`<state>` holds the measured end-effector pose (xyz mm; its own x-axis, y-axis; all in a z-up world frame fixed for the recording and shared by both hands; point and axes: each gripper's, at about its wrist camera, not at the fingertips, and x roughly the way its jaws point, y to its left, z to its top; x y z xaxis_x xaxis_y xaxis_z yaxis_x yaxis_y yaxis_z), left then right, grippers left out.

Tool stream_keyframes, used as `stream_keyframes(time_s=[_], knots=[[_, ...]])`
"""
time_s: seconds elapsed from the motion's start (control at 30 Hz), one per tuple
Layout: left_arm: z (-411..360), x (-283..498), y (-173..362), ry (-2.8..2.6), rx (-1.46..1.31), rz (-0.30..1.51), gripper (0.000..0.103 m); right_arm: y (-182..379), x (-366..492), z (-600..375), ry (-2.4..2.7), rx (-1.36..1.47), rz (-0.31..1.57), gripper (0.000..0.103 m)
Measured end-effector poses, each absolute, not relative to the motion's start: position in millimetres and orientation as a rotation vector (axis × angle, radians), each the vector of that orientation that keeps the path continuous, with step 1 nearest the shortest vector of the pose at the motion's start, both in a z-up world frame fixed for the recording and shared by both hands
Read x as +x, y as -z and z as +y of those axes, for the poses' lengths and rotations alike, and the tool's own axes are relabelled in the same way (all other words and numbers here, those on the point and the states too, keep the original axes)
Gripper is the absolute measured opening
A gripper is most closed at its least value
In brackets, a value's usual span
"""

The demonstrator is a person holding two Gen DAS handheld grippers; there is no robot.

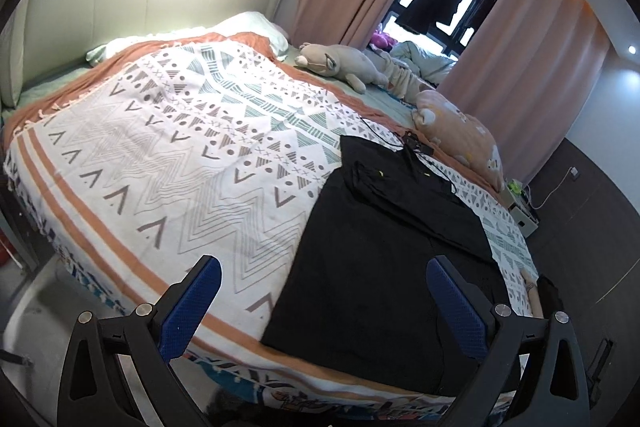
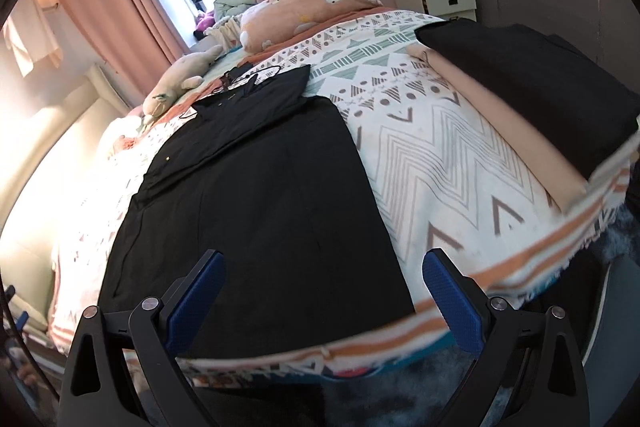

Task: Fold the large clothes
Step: 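Grasp the jacket hem with the left gripper and lift it toward the collar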

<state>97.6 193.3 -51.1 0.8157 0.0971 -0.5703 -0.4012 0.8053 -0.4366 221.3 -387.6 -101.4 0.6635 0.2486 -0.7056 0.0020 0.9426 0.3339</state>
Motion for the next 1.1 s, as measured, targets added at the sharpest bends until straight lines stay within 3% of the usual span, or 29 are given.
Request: stream_keyframes(time_s=[0.5, 0.6, 0.67, 0.77, 0.87, 1.1], knots=[[214, 61, 103, -0.237, -0.648, 0.62, 0.099, 132, 177, -405, -0.127, 0.413, 0.849, 0.099], [218, 64, 123, -0.23, -0.671, 0.654, 0.092, 145, 180, -409, -0.128, 0.442, 0.865, 0.099], [218, 75, 140, -0.211, -0.682, 0.701, 0.081, 155, 183, -410, -0.146, 0.461, 0.873, 0.097], [214, 92, 163, -0.19, -0.687, 0.753, 0.072, 174, 189, -412, -0.163, 0.49, 0.877, 0.082], [210, 106, 183, -0.141, -0.736, 0.787, 0.065, 191, 194, -414, -0.169, 0.549, 0.862, 0.079], [209, 134, 212, -0.109, -0.815, 0.826, 0.062, 212, 213, -417, -0.181, 0.636, 0.825, 0.075]])
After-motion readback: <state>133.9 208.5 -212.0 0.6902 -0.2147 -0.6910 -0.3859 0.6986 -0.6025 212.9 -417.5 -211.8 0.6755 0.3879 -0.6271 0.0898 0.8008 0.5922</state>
